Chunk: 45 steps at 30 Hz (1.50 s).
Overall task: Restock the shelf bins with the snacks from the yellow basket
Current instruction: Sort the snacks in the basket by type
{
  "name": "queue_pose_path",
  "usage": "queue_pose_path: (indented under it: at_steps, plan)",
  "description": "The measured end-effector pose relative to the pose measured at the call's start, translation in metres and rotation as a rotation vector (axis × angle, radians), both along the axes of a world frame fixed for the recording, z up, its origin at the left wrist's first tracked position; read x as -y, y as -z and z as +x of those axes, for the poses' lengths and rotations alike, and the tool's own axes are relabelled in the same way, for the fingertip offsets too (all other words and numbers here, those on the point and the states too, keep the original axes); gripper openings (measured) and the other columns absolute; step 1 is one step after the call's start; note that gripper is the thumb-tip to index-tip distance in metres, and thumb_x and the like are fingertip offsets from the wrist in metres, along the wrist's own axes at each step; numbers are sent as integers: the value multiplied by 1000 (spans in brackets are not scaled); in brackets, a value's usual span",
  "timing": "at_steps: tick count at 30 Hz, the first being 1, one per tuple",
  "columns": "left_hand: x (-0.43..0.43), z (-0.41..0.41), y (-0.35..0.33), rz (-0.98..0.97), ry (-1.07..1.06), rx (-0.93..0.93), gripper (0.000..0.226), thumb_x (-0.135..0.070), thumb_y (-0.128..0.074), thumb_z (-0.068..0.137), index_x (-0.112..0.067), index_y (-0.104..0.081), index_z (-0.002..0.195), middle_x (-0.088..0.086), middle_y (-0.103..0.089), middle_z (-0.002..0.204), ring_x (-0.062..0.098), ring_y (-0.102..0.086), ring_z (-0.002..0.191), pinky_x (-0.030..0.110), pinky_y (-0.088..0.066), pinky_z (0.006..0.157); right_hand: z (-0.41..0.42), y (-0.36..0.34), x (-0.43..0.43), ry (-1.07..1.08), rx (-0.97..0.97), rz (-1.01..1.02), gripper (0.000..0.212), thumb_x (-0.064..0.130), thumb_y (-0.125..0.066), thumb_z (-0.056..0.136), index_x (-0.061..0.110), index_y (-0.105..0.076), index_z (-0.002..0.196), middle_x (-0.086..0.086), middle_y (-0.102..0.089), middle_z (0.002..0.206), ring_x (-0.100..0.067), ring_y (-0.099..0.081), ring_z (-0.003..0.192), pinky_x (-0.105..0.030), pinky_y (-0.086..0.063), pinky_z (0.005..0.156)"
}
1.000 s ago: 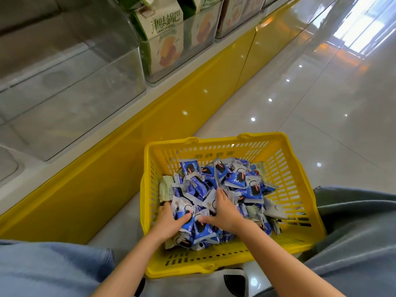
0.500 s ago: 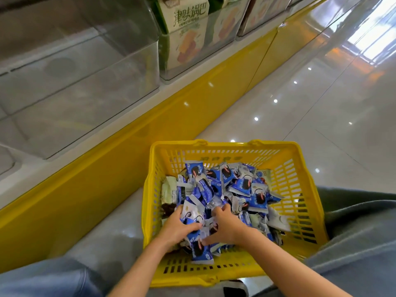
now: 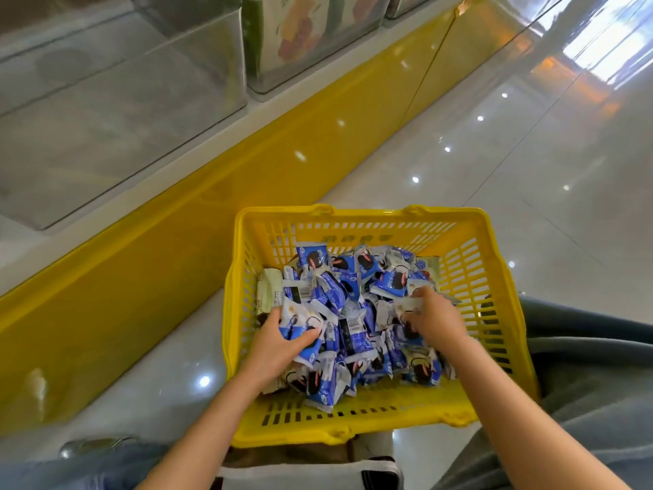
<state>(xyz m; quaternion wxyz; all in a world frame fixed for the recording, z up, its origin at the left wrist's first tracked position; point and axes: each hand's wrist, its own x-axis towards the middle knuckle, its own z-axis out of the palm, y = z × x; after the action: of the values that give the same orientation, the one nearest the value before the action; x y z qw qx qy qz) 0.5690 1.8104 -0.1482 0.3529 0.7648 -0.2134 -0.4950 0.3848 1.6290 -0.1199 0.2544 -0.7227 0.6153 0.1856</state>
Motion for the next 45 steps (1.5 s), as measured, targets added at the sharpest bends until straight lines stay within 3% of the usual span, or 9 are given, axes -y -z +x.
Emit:
queue_pose_path:
  at_steps: [5, 9, 13, 22, 27, 31, 33, 41, 45]
  plan:
    - [-3, 7, -19, -61, -189, -6, 85, -53, -70, 69, -16, -34, 137, 0, -49, 135, 20, -48, 122, 41, -38, 104, -16, 9, -12, -134, 109, -231, 51, 19, -59, 89, 13, -39, 135, -10, -41, 138, -24, -44, 123, -36, -36, 105]
    - [-6, 10, -38, -161, -248, -41, 74, -59, -66, 59, -23, -47, 120, -1, -58, 121, 17, -56, 112, 45, -44, 99, 16, 20, -56, -316, 359, 111, 57, 37, -56, 90, 18, -34, 139, -3, -36, 143, -18, -42, 126, -32, -35, 104]
    - [-13, 15, -46, -191, -285, -42, 68, -55, -68, 59, -23, -50, 116, -3, -61, 113, 13, -59, 105, 39, -48, 92, 44, 39, -76, -308, 247, 201, 95, 62, -54, 81, 9, -11, 148, -10, -21, 151, -28, -21, 138, -39, -24, 111]
    - [-35, 22, -62, -264, -339, -103, 53, -47, -72, 56, -29, -52, 102, -8, -66, 100, 1, -67, 84, 16, -52, 62, 84, 57, -88, -165, 53, 313, 111, 79, -51, 68, 9, -15, 146, -16, -5, 152, -42, -11, 138, -51, -27, 107]
    - [-48, 30, -65, -259, -346, -114, 43, -33, -72, 69, -23, -52, 106, -4, -67, 99, 2, -68, 80, 14, -51, 58, 68, 57, -82, -102, 216, 324, 81, 61, -61, 76, 2, -44, 127, -11, -48, 111, -18, -48, 88, -35, -46, 81]
    - [-52, 32, -64, -250, -319, -115, 35, -24, -71, 77, -22, -52, 107, -5, -66, 99, 0, -67, 80, 13, -51, 58, 66, 44, -75, -203, 209, 329, 36, 46, -63, 84, 13, -48, 83, -2, -38, 70, -10, -30, 52, -26, -25, 54]
    - [-53, 31, -64, -251, -306, -112, 32, -24, -71, 78, -23, -52, 104, -6, -67, 98, -1, -67, 80, 14, -51, 60, 72, 36, -76, -266, 241, 328, 48, 39, -63, 86, 15, -28, 63, -2, -22, 59, -14, -20, 50, -31, -16, 52]
    - [-39, 20, -61, -236, -308, -45, 29, -40, -70, 74, -30, -54, 96, -10, -67, 93, 1, -67, 79, 18, -51, 63, 46, -9, -52, -254, 332, 382, 40, 39, -50, 93, 17, -35, 63, 0, -30, 55, -11, -27, 44, -24, -22, 47]
    - [-26, 4, -56, -183, -240, -54, 35, -42, -67, 77, -27, -50, 103, -3, -61, 107, 13, -61, 98, 34, -50, 85, 12, -22, -31, -50, 395, 62, 35, 34, -48, 94, 1, -55, 102, -26, -56, 85, -27, -54, 58, -39, -44, 54]
